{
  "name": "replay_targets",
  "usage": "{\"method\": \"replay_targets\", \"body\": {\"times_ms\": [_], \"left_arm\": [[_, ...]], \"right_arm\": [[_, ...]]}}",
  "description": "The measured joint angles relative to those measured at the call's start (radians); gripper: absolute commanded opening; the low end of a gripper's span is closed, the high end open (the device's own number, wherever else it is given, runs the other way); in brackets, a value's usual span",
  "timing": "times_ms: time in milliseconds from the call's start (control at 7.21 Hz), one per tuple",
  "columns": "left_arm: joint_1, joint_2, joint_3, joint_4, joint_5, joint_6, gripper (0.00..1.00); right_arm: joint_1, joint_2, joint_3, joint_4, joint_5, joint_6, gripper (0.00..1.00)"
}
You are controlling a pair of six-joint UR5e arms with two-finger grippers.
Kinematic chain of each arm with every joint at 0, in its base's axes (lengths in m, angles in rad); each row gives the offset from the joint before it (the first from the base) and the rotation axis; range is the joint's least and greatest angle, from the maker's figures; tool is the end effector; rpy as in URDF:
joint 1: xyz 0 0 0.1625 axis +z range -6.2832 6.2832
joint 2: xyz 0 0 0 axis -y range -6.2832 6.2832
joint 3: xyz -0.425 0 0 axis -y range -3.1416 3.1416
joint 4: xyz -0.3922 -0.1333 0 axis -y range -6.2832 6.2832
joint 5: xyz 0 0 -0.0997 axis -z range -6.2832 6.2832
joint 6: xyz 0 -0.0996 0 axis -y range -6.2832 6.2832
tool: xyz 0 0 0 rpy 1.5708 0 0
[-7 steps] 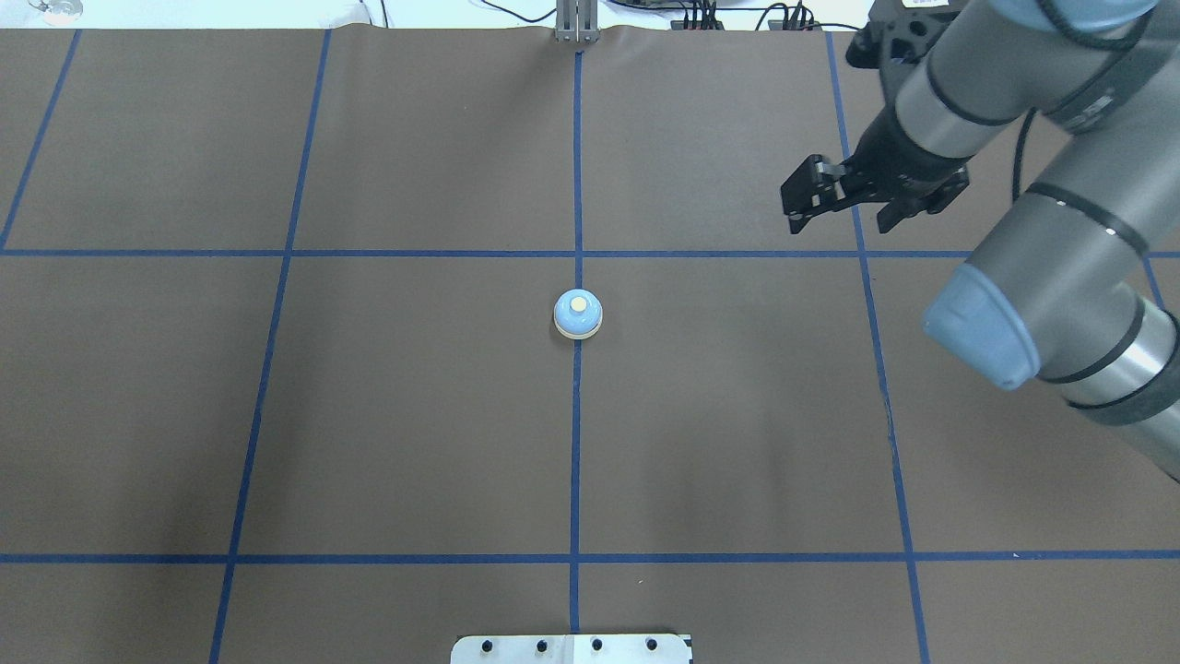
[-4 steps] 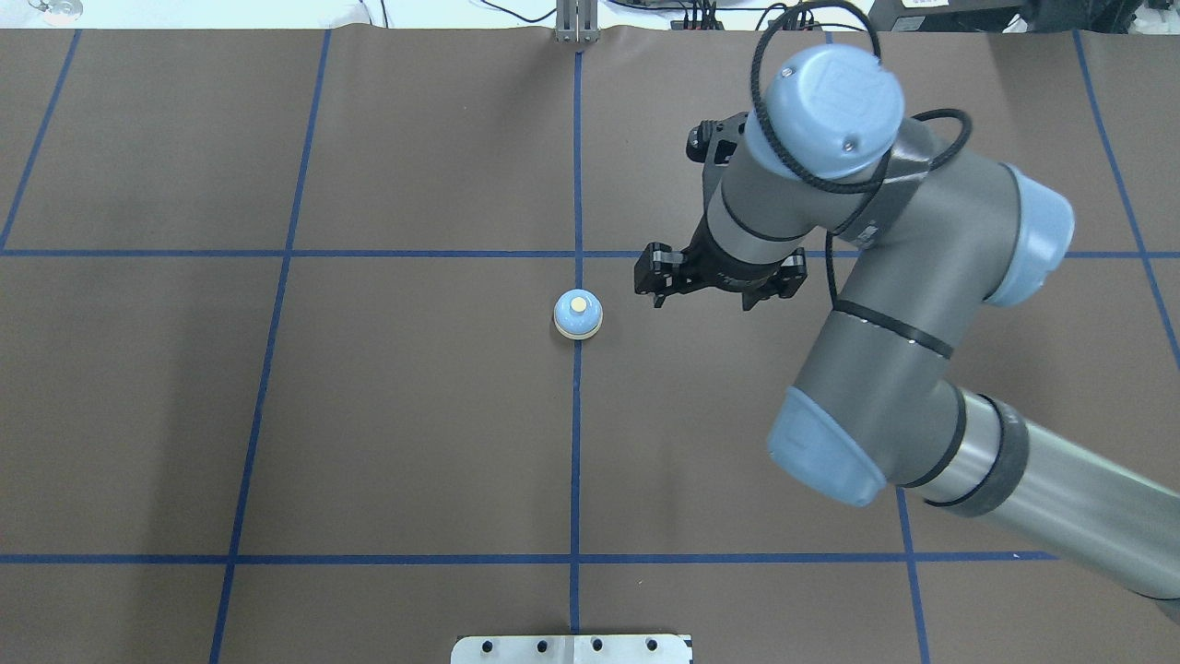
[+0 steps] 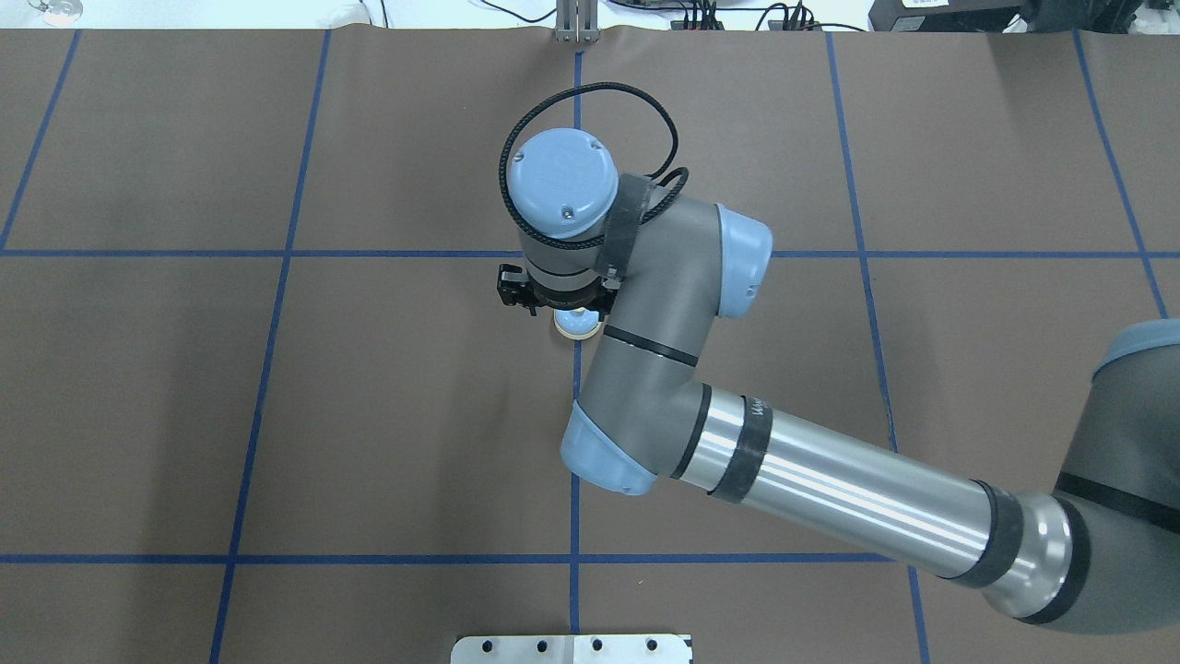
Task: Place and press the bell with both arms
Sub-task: 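Press down on the bell top with the closed right gripper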
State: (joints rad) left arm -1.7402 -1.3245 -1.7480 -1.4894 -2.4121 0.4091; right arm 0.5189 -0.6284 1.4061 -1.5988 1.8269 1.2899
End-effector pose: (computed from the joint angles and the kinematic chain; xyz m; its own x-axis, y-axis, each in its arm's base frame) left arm -0.1216 -0.3609 0.6823 0.6518 0.1835 -0.7359 -0.1009 0.9826 0.1557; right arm -0.6080 -0.4717 0.1397 0.7021 0.0921 0.7061 -0.1407 0.9900 0.0108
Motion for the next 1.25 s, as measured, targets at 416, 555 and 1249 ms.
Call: {"method": "replay_targets", "body": {"times_ms": [416,555,1249], "left_arm": [[-0.001,0.005,0.001,0.0,0.0,-0.001,1.0],[-0.001,0.007,0.001,0.0,0.0,-0.001,1.0],[-0.001,0.007,0.0,0.0,0.0,-0.003,1.0]], "right_arm": [[-0.002,0.03,-0.083,0.035,-0.017,-0.041,0.0],[0.004,0.029,-0.088,0.035,-0.018,-0.062,0.0],[0.028,0.023,-0.11,0.04,-0.017,-0.097,0.0]]}}
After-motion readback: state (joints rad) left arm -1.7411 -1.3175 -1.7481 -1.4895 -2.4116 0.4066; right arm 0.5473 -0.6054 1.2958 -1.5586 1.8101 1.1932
